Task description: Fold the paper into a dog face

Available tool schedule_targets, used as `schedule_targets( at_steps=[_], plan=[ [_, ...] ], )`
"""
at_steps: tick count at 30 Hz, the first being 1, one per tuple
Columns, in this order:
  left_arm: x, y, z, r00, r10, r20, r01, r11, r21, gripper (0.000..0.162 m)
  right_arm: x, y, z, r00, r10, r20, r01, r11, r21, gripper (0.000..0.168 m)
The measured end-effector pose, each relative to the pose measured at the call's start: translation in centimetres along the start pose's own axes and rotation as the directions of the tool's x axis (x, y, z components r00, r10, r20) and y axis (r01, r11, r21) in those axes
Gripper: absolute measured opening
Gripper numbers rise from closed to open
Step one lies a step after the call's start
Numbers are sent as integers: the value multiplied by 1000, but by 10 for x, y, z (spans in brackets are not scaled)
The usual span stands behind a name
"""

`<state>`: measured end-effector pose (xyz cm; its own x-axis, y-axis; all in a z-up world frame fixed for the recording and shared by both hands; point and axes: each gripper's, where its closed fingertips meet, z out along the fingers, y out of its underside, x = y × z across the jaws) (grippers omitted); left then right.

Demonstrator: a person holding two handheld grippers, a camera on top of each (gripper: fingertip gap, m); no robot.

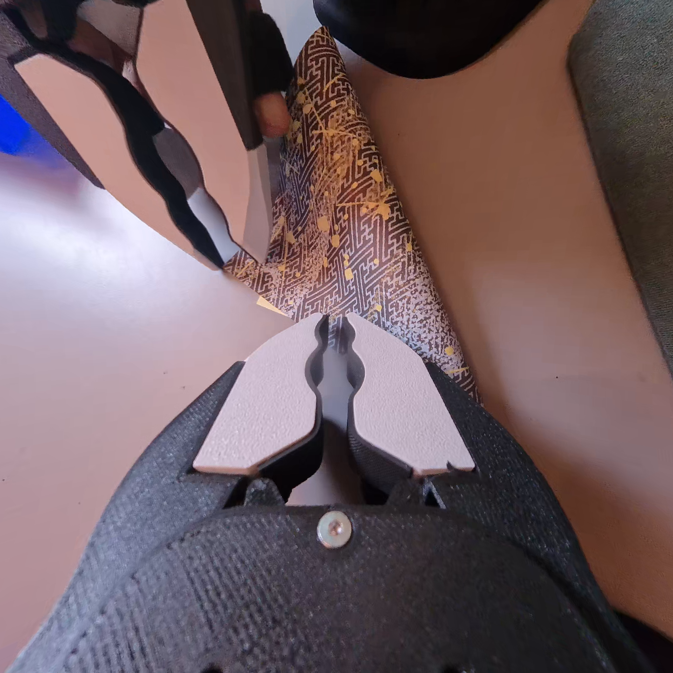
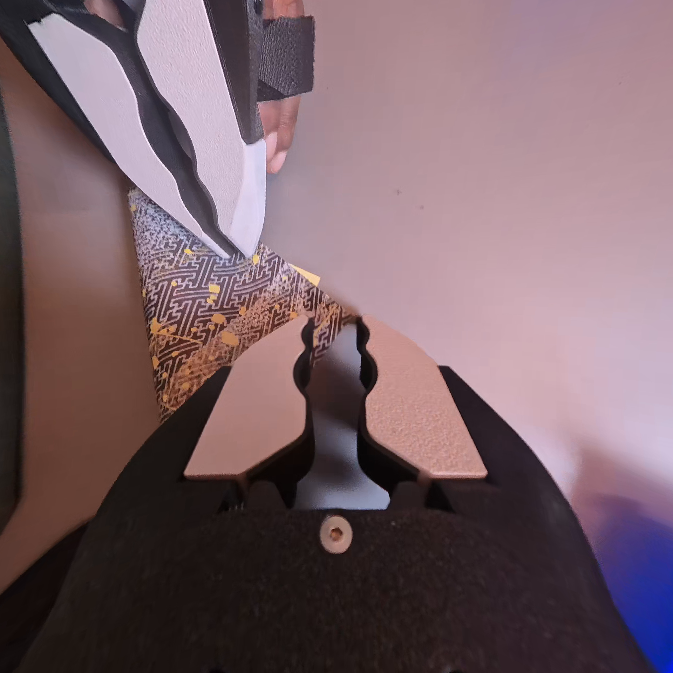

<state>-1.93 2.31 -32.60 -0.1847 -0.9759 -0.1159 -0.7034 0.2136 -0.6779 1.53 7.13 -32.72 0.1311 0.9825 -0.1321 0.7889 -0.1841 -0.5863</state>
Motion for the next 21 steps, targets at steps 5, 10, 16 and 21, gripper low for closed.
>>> schedule_targets(
  at_steps=[5,10,16,21],
  plan=[
    [-1,-2,-3,1000,-17,-7,17,1000,23,8,-2,-5,-1,1000,-30,3,30,999,23,0],
    [-35,-12,-28,978,-206,30,196,960,199,21,6,-30,-27,990,-90,-111,107,981,161,0],
    [-100,-27,-97,859,-510,39,396,712,580,35,40,-72,-107,858,-77,-509,264,914,308,0],
    [-127,-20,-139,782,-624,16,424,550,719,34,18,-109,-189,612,-128,-780,548,781,301,0]
  ],
)
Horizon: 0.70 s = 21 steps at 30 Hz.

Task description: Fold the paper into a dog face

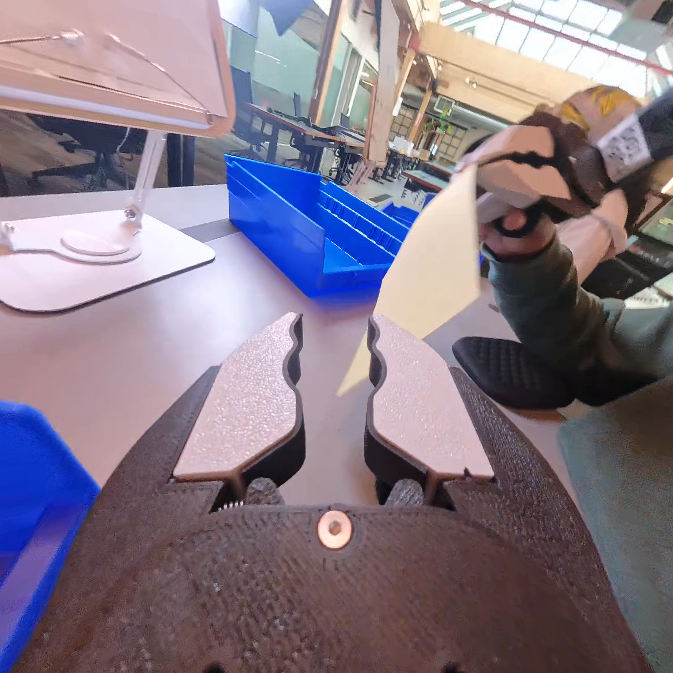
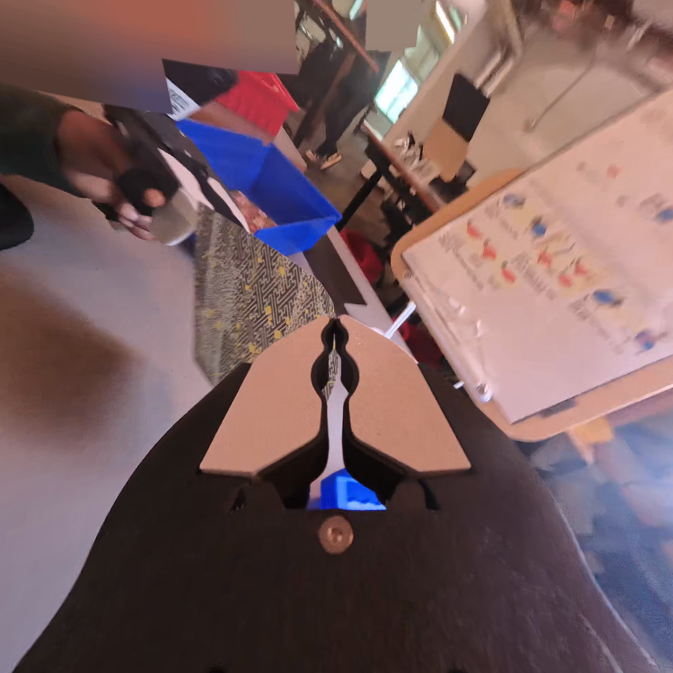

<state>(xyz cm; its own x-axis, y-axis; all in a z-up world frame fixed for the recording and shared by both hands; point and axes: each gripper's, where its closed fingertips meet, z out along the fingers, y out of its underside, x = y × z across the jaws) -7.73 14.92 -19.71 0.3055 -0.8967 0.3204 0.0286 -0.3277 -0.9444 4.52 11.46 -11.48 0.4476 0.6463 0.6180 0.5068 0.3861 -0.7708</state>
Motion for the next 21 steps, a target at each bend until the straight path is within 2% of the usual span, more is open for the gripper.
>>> schedule_targets(
  at_steps=[2,5,8,12,16,21],
  plan=[
    [-8,4,-1,998,-53,21,54,999,-11,32,-20,-11,-9,994,-88,69,87,996,29,0],
    [-12,35,5,993,-112,27,115,980,-162,35,-77,7,-14,945,-49,324,53,999,-3,0],
    [-5,66,12,985,-174,-4,165,940,-298,45,-108,33,-18,921,-16,390,33,999,-35,0],
    [4,88,21,965,-261,-32,231,900,-370,50,-148,55,-30,862,41,506,4,996,-89,0],
    [-12,99,19,992,-110,59,125,889,-442,48,-176,73,-37,801,109,588,-9,985,-170,0],
    [-21,120,16,984,139,115,-46,809,-587,44,-191,63,-36,757,132,640,-45,988,-149,0]
  ],
)
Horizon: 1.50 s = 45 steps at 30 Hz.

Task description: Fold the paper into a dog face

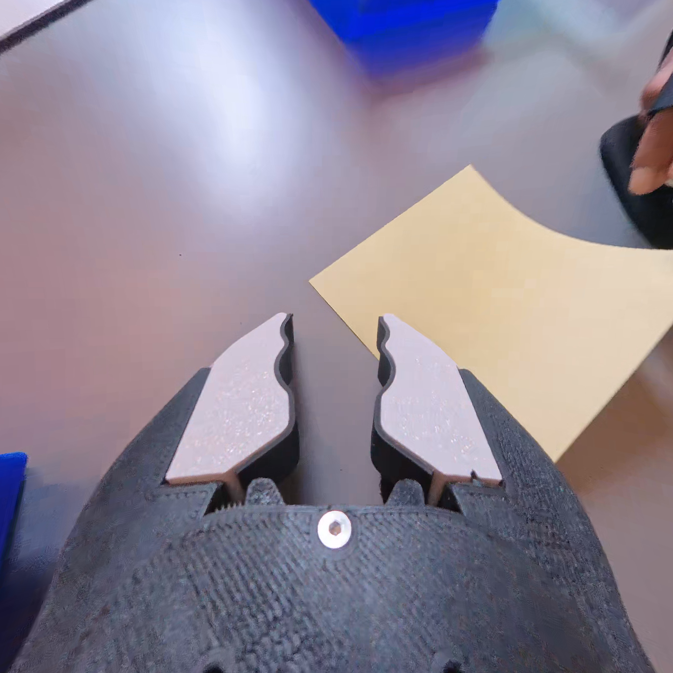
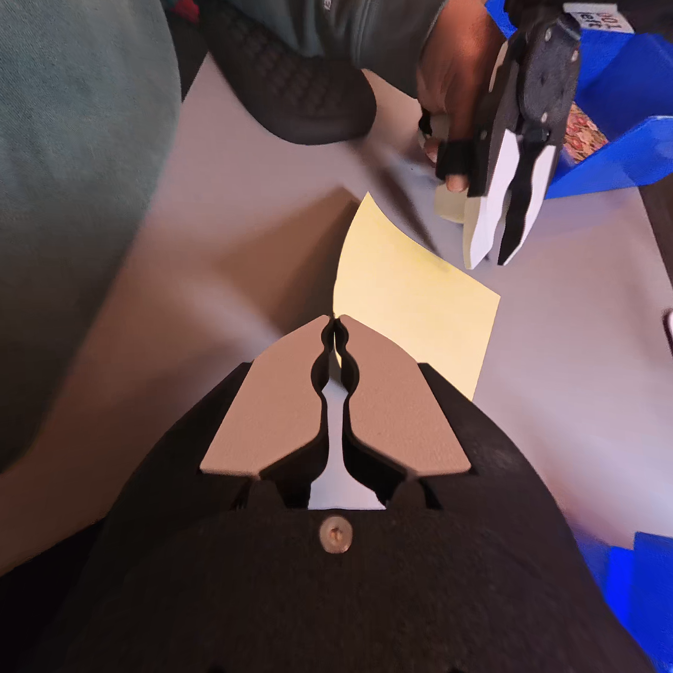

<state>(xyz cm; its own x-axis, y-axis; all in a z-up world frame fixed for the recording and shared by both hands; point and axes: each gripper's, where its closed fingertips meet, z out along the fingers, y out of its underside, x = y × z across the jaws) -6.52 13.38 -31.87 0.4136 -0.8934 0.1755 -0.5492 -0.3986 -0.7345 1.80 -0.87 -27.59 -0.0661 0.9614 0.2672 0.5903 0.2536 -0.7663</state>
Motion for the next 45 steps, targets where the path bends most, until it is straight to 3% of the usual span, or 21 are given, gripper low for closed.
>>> schedule_targets(
  at_steps=[6,11,20,24,27,29,32,35,41,45],
  plan=[
    [6,8,8,985,150,85,-139,982,-124,54,-6,-11,4,1000,-7,12,6,998,55,0],
    [15,13,7,985,159,64,-146,974,-175,58,-5,-9,5,1000,-5,-3,5,999,51,0],
    [25,17,3,981,191,27,-183,963,-197,28,1,-6,9,999,9,-43,-8,999,40,0],
    [30,18,4,974,225,-11,-224,957,-184,1,7,-4,11,998,16,-68,-14,999,33,0],
    [30,18,4,964,267,1,-262,946,-190,0,10,-3,13,997,27,-74,-25,999,23,0],
    [24,17,3,960,277,39,-264,944,-196,12,9,-2,14,997,29,-71,-28,999,17,0],
    [15,20,-3,974,218,68,-199,955,-218,50,9,-1,14,997,33,-72,-33,999,12,0],
    [21,27,-7,981,190,23,-179,953,-246,66,12,-2,11,995,49,-86,-48,999,15,0],
    [37,29,-18,985,160,-61,-170,954,-246,65,21,5,8,989,71,-131,-73,997,-6,0],
    [25,34,-21,984,178,-6,-173,947,-271,67,20,5,7,989,75,-127,-76,997,-5,0]
  ],
)
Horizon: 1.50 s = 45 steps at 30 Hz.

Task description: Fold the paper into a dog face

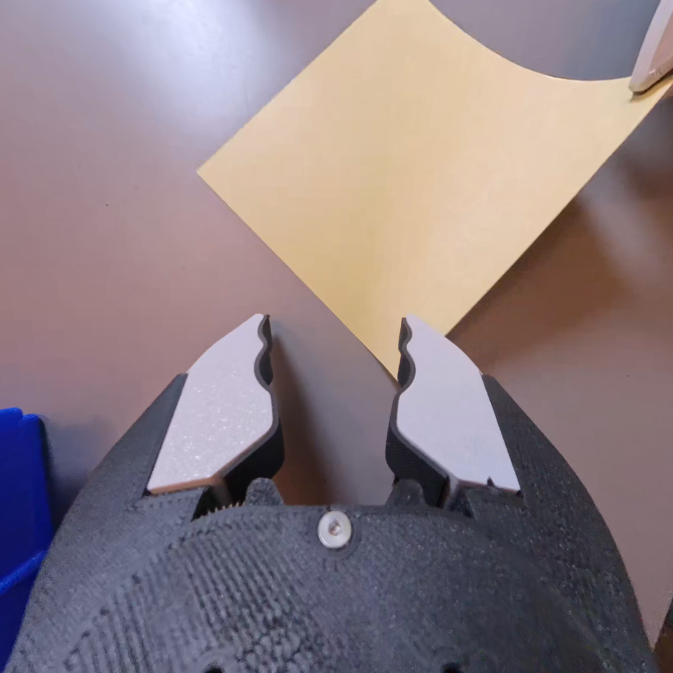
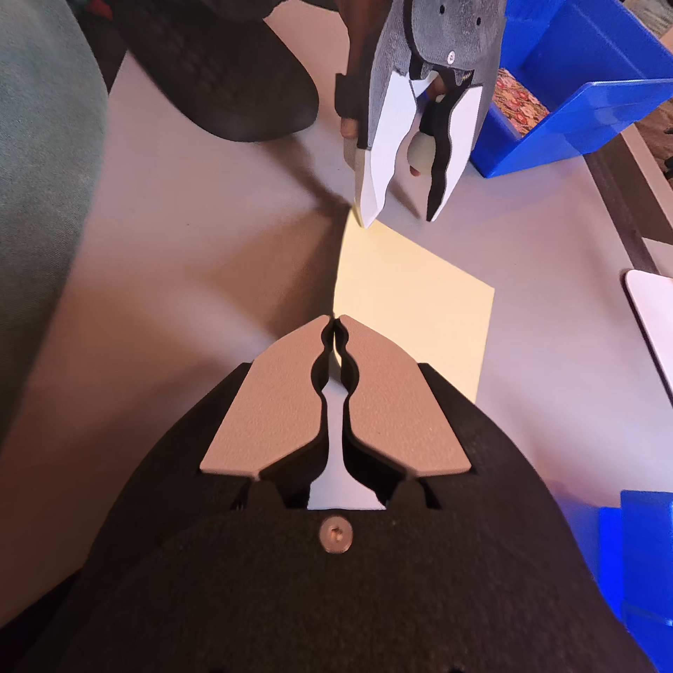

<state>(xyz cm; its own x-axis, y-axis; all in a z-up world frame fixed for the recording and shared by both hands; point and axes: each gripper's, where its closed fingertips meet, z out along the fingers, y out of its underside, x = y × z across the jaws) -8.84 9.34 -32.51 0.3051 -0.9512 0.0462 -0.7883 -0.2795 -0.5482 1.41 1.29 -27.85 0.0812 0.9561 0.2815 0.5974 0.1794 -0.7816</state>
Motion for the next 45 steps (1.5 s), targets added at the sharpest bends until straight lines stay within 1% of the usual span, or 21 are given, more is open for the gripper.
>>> schedule_targets(
  at_steps=[3,5,6,8,11,15,19,24,28,30,34,35,40,42,45],
  plan=[
    [-8,-12,3,1000,-21,10,21,997,74,68,-8,-4,0,999,-7,43,6,1000,27,0],
    [-12,-19,4,998,-66,-19,68,991,117,65,-13,-6,1,998,-14,68,11,999,39,0],
    [-14,-19,5,997,-78,-28,80,991,111,65,-14,-6,2,997,-16,71,13,999,36,0],
    [-18,-16,11,998,-61,-3,61,995,80,66,-18,-7,3,996,-20,86,17,999,38,0],
    [-20,-21,16,998,-63,2,63,995,82,68,-22,-8,4,994,-23,103,19,999,46,0],
    [-22,-25,19,998,-67,21,65,995,80,65,-25,-10,4,993,-29,114,22,998,57,0],
    [-23,-25,21,998,-32,58,29,998,58,62,-27,-12,4,992,-35,118,28,998,64,0],
    [-19,-26,21,998,-23,50,20,998,64,56,-29,-13,5,992,-41,119,33,997,70,0],
    [-17,-26,22,999,-20,48,17,998,66,53,-35,-14,8,989,-50,140,39,996,82,0],
    [-15,-27,22,999,-12,41,9,997,73,46,-36,-12,10,988,-53,146,43,996,72,0],
    [-14,-28,23,999,-6,39,3,997,75,43,-38,-10,13,987,-53,155,43,997,65,0],
    [-13,-29,23,999,-1,36,-2,997,81,33,-39,-10,13,987,-54,154,44,997,65,0],
    [-7,-30,24,999,27,25,-29,995,92,20,-33,-7,14,991,-40,125,35,998,48,0],
    [-5,-32,24,997,65,37,-68,992,104,16,-25,-5,14,996,-27,88,24,999,40,0],
    [4,-40,21,984,168,60,-175,974,143,14,-8,-3,13,1000,-8,7,8,999,32,0]
  ],
)
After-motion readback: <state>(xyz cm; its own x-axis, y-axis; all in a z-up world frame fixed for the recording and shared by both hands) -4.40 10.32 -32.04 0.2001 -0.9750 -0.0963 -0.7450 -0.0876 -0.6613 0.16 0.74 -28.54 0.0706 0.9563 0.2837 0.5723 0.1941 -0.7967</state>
